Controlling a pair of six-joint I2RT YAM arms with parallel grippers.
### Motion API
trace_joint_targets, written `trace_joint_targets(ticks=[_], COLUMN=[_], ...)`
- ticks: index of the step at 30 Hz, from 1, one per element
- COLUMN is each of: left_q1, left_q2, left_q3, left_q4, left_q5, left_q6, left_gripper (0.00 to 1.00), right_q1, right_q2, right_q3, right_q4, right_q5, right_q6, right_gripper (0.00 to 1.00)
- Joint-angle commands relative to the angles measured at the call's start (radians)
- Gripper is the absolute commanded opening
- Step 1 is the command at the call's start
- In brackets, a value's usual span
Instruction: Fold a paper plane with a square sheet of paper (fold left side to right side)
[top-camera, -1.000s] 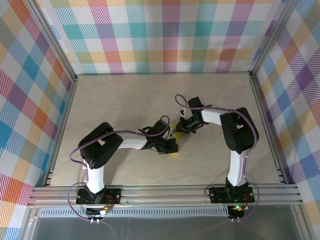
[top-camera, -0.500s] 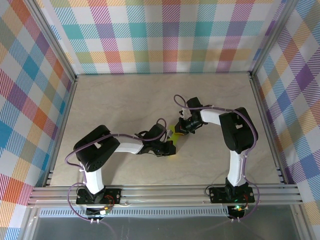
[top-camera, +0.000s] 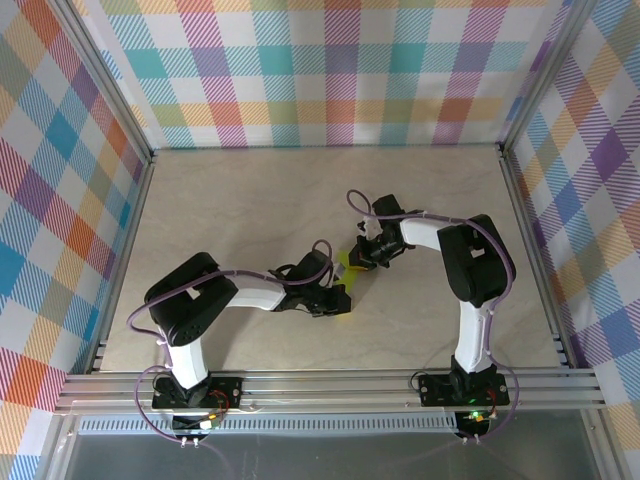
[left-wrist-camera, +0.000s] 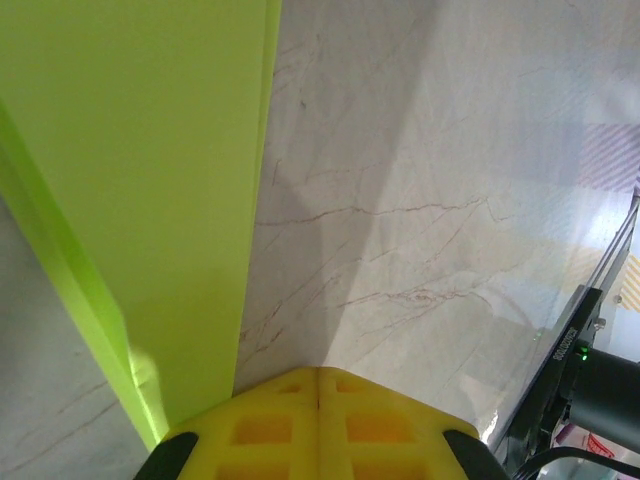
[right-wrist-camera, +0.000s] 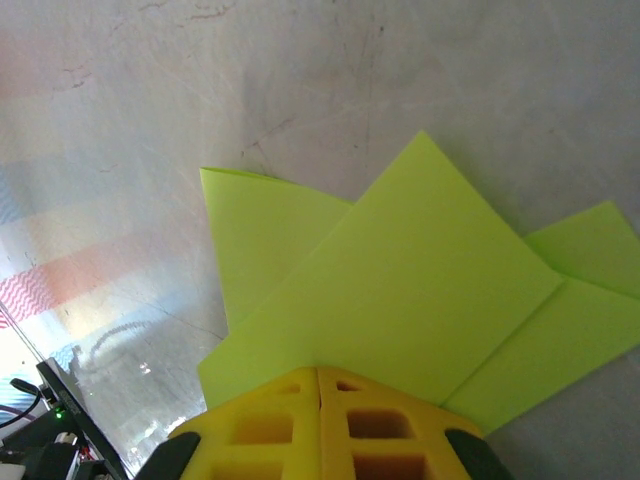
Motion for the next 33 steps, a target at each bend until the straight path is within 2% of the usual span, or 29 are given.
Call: trace_joint_targets(ticks=[1,13,21,33], left_q1=[-0.03,-0.022,0.033,0.082], left_q2=[-0.01,-0.006,-0.054,0.08], left_q3=[-0.045,0.023,0.119,0.254], left_q4=[-0.11,-0.117,-0.213,-0.236], left_q5=[0.028,0.024,0.028,0.072], left_q6=[-0.023,-0.01,0.058,0.123], left_gripper=[0.0,0.0,0.0,0.0], right_q1=[0.001,0.01,0.011,0.012], right_q2=[0.099,0.094,0.088,0.094], right_q3=[-0.034,-0.04,-0.042,-0.04], right_q4=[-0.064,-0.059,-0.058,-0.054], right_q5=[0.18,0.17,0.162,0.155], right_q6=[-0.021,-0.015,-0.012,-0.008], right_gripper=[0.0,0.0,0.0,0.0])
